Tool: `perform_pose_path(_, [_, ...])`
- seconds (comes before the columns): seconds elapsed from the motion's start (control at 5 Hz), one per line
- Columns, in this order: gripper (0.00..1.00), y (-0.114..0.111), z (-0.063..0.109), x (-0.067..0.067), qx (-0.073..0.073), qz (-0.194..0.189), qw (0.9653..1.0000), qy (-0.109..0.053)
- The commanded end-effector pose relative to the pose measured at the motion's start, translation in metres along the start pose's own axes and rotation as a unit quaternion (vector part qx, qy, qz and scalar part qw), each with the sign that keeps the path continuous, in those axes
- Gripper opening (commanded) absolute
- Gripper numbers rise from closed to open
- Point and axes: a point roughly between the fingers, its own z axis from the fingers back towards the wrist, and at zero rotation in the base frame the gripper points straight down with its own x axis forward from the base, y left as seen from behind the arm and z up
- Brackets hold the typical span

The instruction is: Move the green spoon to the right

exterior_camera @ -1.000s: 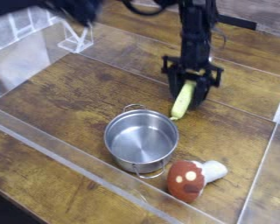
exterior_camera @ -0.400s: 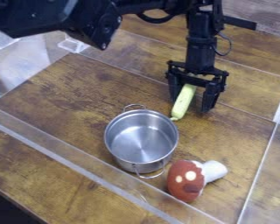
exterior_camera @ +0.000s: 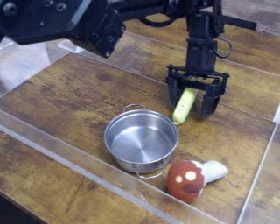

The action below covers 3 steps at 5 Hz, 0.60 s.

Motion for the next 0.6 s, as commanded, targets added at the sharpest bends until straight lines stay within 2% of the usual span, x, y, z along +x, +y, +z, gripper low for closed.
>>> perform_pose_path(0.0, [1.00,0.000,0.002,-0.005,-0.013,0.008,0.9998,0.011])
perform_pose_path(0.4, [1.00,0.021,0.008,-0.020,-0.043,0.048,0.9969,0.045])
